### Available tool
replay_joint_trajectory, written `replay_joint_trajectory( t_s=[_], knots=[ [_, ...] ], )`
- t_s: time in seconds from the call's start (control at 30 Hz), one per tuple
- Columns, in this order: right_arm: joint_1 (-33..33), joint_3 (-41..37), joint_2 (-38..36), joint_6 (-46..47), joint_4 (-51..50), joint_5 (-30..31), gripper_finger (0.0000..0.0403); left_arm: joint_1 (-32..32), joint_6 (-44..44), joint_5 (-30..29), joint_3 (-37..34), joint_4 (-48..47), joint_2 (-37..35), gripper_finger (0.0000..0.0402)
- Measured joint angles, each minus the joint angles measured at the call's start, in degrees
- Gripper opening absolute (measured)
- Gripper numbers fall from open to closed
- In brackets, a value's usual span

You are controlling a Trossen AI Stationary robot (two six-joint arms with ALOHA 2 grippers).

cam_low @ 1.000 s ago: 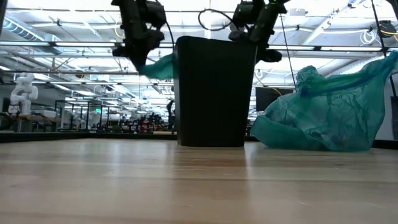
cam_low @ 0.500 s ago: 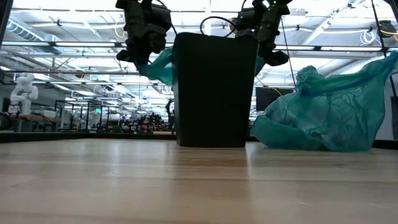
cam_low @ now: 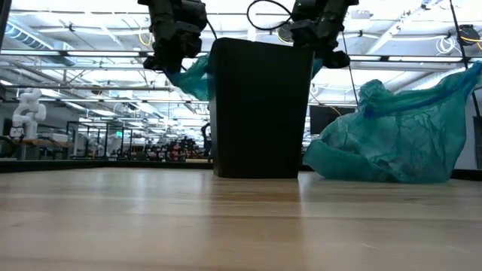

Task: Place trash/remove bag and relplace
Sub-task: Put the blue trash bag into the black trash bin

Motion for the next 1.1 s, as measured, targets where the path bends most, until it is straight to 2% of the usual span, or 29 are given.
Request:
replay_joint_trajectory(
  t_s=[0.2, 0.6, 0.83, 1.0, 1.1],
  knots=[
    [0.0, 0.0, 0.0, -2.6, 2.9, 1.1, 0.0016, 0.0, 0.4, -0.3, 0.0, 4.3, 0.0, 0.0015],
    [-0.8, 0.0, -0.7, -2.7, 1.0, 1.2, 0.0121, 0.0, 3.2, -0.6, 0.0, 4.2, 0.0, 0.0016],
    [-2.8, 0.0, -6.2, -1.0, 2.9, 0.6, 0.0135, 0.0, 3.0, -0.6, 0.0, 4.2, 0.0, 0.0016],
    [-0.6, 0.1, -9.1, -0.8, 11.5, -9.0, 0.0125, 0.0, 2.9, -0.6, 0.0, 4.2, 0.0, 0.0016],
    [2.1, 0.1, -9.0, -3.7, 16.0, -10.5, 0.0122, 0.0, 2.9, -0.6, 0.0, 4.2, 0.0, 0.0016]
  ],
)
